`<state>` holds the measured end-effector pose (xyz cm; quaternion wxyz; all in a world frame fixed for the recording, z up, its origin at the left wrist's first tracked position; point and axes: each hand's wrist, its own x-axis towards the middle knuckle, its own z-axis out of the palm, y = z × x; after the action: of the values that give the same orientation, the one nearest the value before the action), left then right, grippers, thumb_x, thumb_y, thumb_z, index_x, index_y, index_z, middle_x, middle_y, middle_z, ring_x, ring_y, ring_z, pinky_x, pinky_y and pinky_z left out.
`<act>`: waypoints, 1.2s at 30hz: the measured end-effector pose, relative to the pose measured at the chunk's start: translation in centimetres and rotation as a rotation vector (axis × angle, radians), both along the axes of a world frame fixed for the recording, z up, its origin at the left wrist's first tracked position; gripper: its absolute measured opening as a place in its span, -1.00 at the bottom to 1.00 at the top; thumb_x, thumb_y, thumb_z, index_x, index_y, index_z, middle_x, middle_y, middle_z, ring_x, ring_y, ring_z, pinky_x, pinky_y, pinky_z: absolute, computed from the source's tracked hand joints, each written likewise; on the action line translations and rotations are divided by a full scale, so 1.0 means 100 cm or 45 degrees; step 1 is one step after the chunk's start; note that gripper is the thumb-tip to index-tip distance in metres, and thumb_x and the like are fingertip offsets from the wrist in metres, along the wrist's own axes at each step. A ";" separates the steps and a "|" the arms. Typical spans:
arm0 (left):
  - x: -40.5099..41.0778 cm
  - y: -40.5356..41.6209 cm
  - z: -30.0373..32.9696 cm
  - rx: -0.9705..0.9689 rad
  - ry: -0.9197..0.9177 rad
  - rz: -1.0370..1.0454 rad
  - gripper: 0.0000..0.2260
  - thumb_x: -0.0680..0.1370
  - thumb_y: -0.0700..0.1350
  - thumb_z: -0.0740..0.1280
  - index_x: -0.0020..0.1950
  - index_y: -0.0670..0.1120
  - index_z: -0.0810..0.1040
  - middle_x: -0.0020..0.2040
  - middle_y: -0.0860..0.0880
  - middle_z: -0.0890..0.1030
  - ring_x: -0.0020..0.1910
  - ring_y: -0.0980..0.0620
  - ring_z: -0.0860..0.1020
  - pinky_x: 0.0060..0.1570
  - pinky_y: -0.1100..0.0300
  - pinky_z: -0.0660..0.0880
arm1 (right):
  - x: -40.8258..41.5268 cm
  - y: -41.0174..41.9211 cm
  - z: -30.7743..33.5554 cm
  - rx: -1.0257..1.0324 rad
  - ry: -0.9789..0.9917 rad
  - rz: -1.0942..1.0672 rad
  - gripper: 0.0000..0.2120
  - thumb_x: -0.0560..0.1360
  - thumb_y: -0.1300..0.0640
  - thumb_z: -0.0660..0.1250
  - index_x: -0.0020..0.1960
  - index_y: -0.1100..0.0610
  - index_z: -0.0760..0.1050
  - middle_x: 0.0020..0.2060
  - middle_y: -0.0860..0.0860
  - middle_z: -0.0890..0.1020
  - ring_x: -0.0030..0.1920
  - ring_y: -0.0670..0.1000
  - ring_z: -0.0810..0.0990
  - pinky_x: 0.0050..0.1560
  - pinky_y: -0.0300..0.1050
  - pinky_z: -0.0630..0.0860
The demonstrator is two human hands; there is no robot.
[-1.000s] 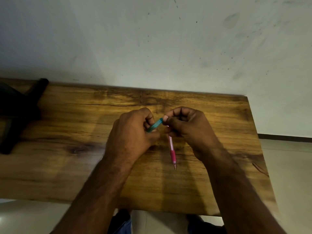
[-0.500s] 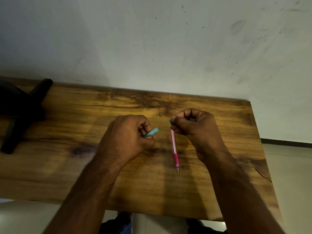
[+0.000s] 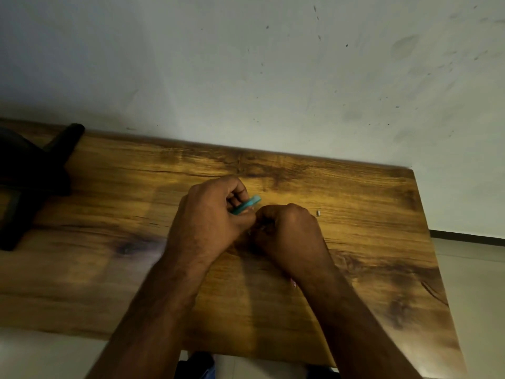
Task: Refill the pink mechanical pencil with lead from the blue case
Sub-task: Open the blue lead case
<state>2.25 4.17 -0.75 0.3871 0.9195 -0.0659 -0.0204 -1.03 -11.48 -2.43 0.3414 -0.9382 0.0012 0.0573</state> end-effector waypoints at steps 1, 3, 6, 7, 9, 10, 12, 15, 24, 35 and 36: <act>0.000 0.000 0.000 -0.004 -0.002 -0.004 -0.83 0.40 -0.09 0.57 -0.11 0.08 0.62 -0.24 0.18 0.62 -0.24 0.26 0.59 -0.27 0.32 0.53 | 0.000 0.001 -0.001 -0.045 -0.034 0.018 -0.84 0.43 0.02 0.53 0.01 -0.07 0.71 -0.14 -0.06 0.73 -0.01 0.02 0.60 -0.11 -0.09 0.48; 0.000 0.000 0.000 -0.008 -0.001 -0.011 -0.83 0.40 -0.09 0.57 -0.11 0.08 0.63 -0.24 0.18 0.62 -0.24 0.26 0.59 -0.26 0.35 0.51 | 0.000 0.003 -0.002 -0.153 -0.101 0.054 -0.83 0.43 0.02 0.53 0.02 -0.06 0.72 -0.14 -0.04 0.72 0.01 0.04 0.52 -0.18 -0.12 0.35; 0.000 -0.001 0.002 0.000 -0.005 -0.023 -0.83 0.41 -0.09 0.57 -0.09 0.08 0.63 -0.21 0.17 0.62 -0.21 0.26 0.59 -0.25 0.35 0.50 | 0.002 -0.001 -0.003 -0.174 -0.102 0.068 -0.84 0.46 0.05 0.50 0.04 -0.04 0.72 -0.09 -0.04 0.72 0.03 0.03 0.50 -0.16 -0.10 0.39; 0.000 -0.001 0.003 0.001 -0.004 -0.028 -0.82 0.41 -0.09 0.57 -0.09 0.09 0.62 -0.20 0.17 0.62 -0.20 0.25 0.59 -0.25 0.35 0.49 | 0.003 -0.004 -0.003 -0.110 -0.088 0.028 -0.85 0.46 0.08 0.49 0.03 -0.03 0.72 -0.08 -0.04 0.73 0.02 0.01 0.53 -0.15 -0.11 0.45; 0.000 -0.001 0.005 0.006 0.011 -0.040 -0.81 0.41 -0.08 0.56 -0.08 0.12 0.61 -0.18 0.18 0.62 -0.17 0.27 0.58 -0.25 0.37 0.46 | 0.008 -0.012 0.000 0.185 -0.053 -0.170 -0.89 0.49 0.15 0.47 -0.02 -0.01 0.72 -0.12 -0.09 0.74 -0.08 -0.13 0.62 -0.18 -0.29 0.52; 0.000 -0.002 0.006 0.010 0.021 -0.051 -0.80 0.41 -0.07 0.56 -0.08 0.13 0.61 -0.16 0.19 0.62 -0.16 0.28 0.57 -0.25 0.38 0.45 | 0.010 -0.017 0.003 0.446 -0.001 -0.302 -0.89 0.52 0.19 0.46 -0.02 0.02 0.72 -0.16 -0.08 0.75 -0.13 -0.18 0.67 -0.23 -0.37 0.52; 0.000 -0.003 0.006 0.019 0.021 -0.076 -0.79 0.41 -0.08 0.57 -0.06 0.13 0.61 -0.14 0.19 0.61 -0.16 0.29 0.56 -0.25 0.39 0.43 | 0.012 -0.024 0.011 1.024 0.185 -0.485 -0.89 0.54 0.26 0.45 0.01 0.13 0.72 -0.15 0.00 0.78 -0.16 -0.16 0.72 -0.24 -0.36 0.57; 0.000 -0.006 0.006 0.013 0.005 -0.112 -0.79 0.40 -0.09 0.57 -0.08 0.12 0.62 -0.14 0.19 0.61 -0.16 0.30 0.56 -0.25 0.37 0.46 | 0.012 -0.027 0.017 1.404 0.438 -0.530 -0.87 0.54 0.35 0.41 0.07 0.28 0.68 -0.18 0.16 0.76 -0.21 -0.01 0.75 -0.24 -0.27 0.63; 0.003 -0.006 0.012 -0.306 0.023 -0.172 -0.74 0.45 -0.22 0.55 0.06 0.06 0.66 0.00 0.16 0.65 -0.03 0.23 0.63 -0.08 0.43 0.55 | 0.011 -0.024 0.019 1.827 0.643 -0.623 -0.84 0.53 0.46 0.33 0.04 0.33 0.63 -0.19 0.17 0.77 -0.18 0.03 0.78 -0.20 -0.26 0.68; 0.007 0.003 0.012 -0.551 0.168 -0.115 -0.78 0.45 -0.22 0.58 -0.04 0.07 0.67 -0.07 0.12 0.72 -0.09 0.16 0.70 -0.13 0.34 0.60 | 0.011 -0.031 0.023 1.718 0.612 -0.576 -0.83 0.50 0.42 0.38 0.06 0.30 0.66 -0.16 0.19 0.77 -0.22 0.01 0.76 -0.17 -0.25 0.69; 0.008 0.003 0.012 -0.556 0.177 -0.107 -0.78 0.44 -0.22 0.58 -0.04 0.05 0.67 -0.08 0.10 0.73 -0.11 0.17 0.70 -0.14 0.34 0.60 | 0.012 -0.032 0.024 1.688 0.594 -0.579 -0.84 0.50 0.42 0.39 0.04 0.28 0.66 -0.17 0.18 0.77 -0.23 0.00 0.76 -0.17 -0.25 0.69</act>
<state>3.04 4.52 0.41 0.5793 0.8067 -0.0802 -0.0851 0.12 -14.72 -0.07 0.8309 -0.4750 0.2332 0.1719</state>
